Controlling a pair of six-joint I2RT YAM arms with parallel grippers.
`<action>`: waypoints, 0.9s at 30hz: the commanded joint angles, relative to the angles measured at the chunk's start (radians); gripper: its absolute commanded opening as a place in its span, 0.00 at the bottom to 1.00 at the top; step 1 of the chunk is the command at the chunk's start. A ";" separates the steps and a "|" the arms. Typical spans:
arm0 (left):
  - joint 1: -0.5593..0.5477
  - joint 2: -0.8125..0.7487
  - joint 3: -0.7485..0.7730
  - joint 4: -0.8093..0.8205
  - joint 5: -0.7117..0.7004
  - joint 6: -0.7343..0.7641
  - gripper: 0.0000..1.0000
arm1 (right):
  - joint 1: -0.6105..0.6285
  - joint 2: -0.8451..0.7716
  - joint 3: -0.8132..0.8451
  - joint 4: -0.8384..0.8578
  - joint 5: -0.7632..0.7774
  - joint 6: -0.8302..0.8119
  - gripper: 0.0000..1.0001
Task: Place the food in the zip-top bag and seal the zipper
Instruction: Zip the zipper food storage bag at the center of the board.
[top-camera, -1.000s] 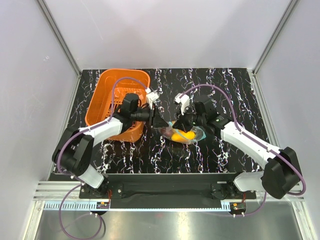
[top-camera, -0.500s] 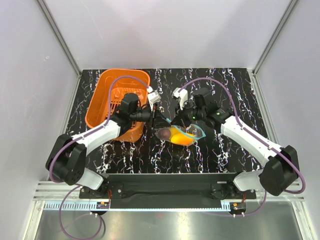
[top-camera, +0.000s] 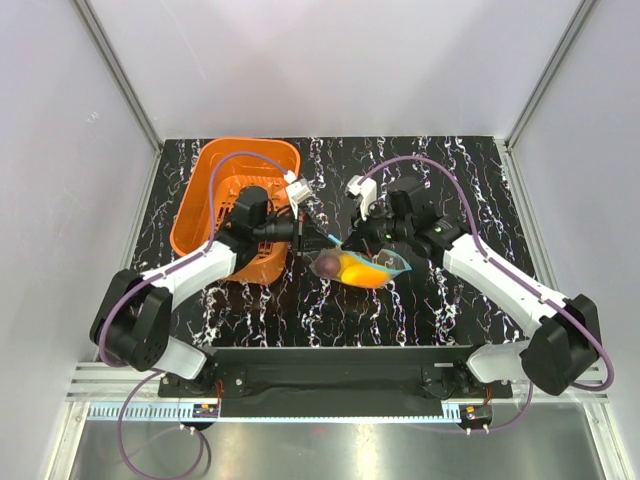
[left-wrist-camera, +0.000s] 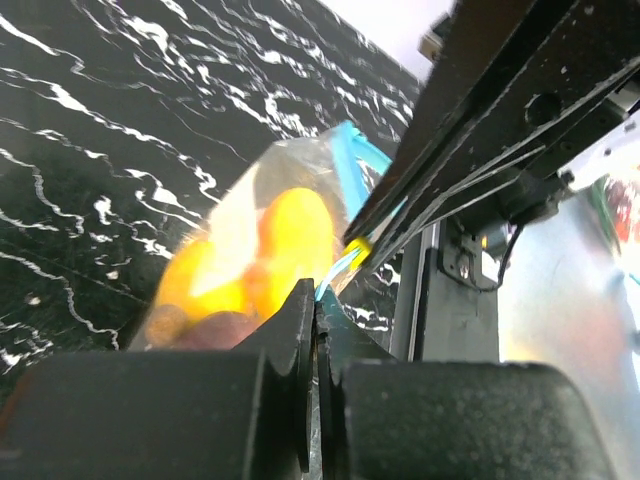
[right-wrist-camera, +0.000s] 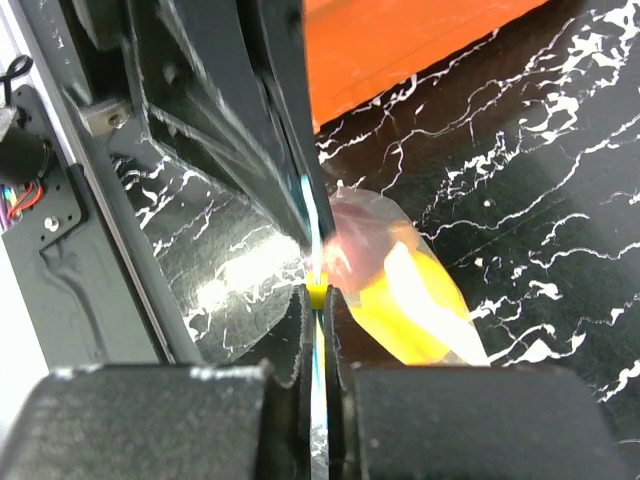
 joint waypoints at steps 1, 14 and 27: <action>0.071 -0.076 -0.040 0.161 -0.066 -0.063 0.00 | 0.005 -0.095 -0.053 0.010 0.044 0.070 0.00; 0.171 -0.098 0.039 0.029 -0.152 -0.042 0.00 | 0.005 -0.282 -0.171 -0.060 0.171 0.254 0.00; 0.180 -0.107 0.135 -0.133 -0.259 0.046 0.00 | 0.005 -0.445 -0.226 -0.262 0.274 0.395 0.00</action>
